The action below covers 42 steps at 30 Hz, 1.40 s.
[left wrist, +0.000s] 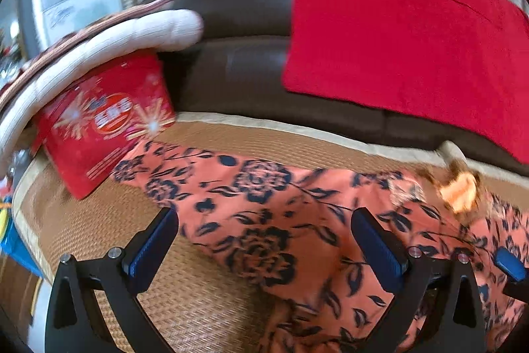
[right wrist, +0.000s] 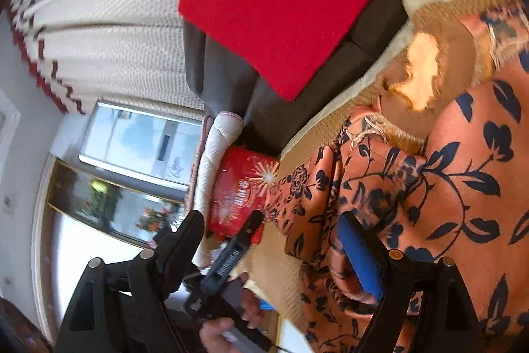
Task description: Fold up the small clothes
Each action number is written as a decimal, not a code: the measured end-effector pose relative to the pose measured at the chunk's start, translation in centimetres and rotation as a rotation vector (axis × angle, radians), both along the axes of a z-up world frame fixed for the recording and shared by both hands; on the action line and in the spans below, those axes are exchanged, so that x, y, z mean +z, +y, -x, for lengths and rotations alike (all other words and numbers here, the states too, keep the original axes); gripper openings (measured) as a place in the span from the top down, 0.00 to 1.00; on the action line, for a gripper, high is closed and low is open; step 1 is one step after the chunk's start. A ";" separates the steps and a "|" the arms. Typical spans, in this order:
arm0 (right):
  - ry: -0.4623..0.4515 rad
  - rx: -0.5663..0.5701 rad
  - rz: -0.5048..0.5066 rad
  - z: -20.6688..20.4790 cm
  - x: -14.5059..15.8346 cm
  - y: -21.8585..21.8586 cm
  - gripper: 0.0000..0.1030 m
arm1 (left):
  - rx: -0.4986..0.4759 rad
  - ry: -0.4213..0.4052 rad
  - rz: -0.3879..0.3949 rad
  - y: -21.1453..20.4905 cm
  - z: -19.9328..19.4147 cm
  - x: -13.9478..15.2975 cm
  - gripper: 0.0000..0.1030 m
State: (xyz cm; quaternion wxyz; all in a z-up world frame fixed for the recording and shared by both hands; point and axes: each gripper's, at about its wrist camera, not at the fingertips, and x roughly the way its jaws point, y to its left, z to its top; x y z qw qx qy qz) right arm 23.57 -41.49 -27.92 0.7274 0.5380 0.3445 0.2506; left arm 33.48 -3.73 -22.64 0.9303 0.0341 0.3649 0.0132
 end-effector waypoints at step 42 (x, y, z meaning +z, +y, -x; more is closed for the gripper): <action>0.297 0.228 0.517 -7.0 -6.1 14.9 0.62 | 0.447 0.244 0.426 19.8 -2.1 -5.0 0.00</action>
